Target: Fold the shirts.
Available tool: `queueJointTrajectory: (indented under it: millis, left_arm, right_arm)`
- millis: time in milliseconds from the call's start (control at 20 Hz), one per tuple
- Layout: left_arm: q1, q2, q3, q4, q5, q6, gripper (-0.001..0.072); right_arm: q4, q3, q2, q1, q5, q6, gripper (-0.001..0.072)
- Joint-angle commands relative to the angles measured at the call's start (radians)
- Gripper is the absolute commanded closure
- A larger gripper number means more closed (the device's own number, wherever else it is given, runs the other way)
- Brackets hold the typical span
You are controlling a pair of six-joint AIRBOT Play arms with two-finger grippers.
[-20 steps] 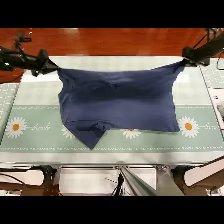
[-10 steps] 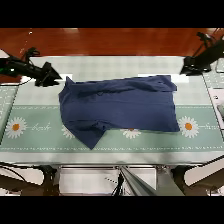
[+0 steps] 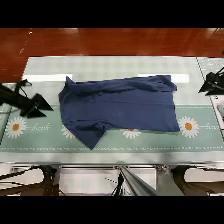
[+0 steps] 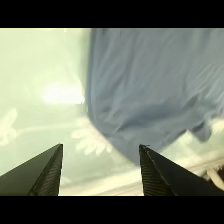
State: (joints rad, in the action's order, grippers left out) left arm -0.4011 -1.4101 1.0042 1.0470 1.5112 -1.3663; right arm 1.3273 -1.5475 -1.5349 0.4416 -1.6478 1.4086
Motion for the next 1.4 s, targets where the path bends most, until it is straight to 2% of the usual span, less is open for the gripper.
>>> queueJointTrajectory:
  millis: [0, 250, 550, 600, 650, 700, 850, 900, 1050, 1100, 1350]
  left_arm:
    - [-0.01, 0.026, -0.196, -0.046, -0.089, 0.057, 0.0124]
    - [0.027, 0.023, -0.232, -0.138, -0.23, 0.082, 0.0125]
    - [0.151, -0.113, -0.228, -0.212, -0.273, 0.083, 0.014]
    - [0.157, -0.133, -0.215, -0.221, -0.281, 0.082, 0.033]
    - [0.158, -0.149, -0.2, -0.222, -0.288, 0.073, 0.0549]
    - [0.158, -0.153, -0.186, -0.221, -0.289, 0.072, 0.0679]
    - [0.158, -0.136, -0.135, -0.221, -0.27, 0.072, 0.0677]
    - [0.158, -0.126, -0.12, -0.221, -0.261, 0.078, 0.0677]
    - [0.158, -0.083, -0.085, -0.222, -0.258, 0.099, 0.0676]
    - [0.158, -0.071, -0.075, -0.222, -0.253, 0.102, 0.0676]
    - [0.158, -0.039, -0.044, -0.222, -0.225, 0.102, 0.0677]
  right_arm:
    - [-0.074, 0.189, 0.08, 0.024, 0.102, -0.045, 0.0291]
    - [-0.077, 0.253, 0.105, 0.024, 0.134, -0.061, 0.0291]
    - [-0.077, 0.253, 0.105, 0.024, 0.126, -0.061, 0.0291]
    - [-0.077, 0.253, 0.105, 0.024, 0.121, -0.061, 0.0291]
    - [-0.076, 0.253, 0.106, 0.024, 0.113, -0.061, 0.0291]
    - [-0.069, 0.253, 0.107, 0.025, 0.105, -0.061, 0.0289]
    - [0.005, 0.266, 0.109, 0.026, 0.083, -0.059, 0.0225]
    - [0.009, 0.295, 0.116, 0.035, 0.084, -0.059, 0.0225]
    - [-0.073, 0.473, 0.153, 0.088, 0.096, -0.089, 0.0221]
    - [-0.113, 0.54, 0.165, 0.105, 0.114, -0.113, 0.0149]
    - [-0.201, 0.71, 0.167, 0.118, 0.195, -0.14, 0.0143]
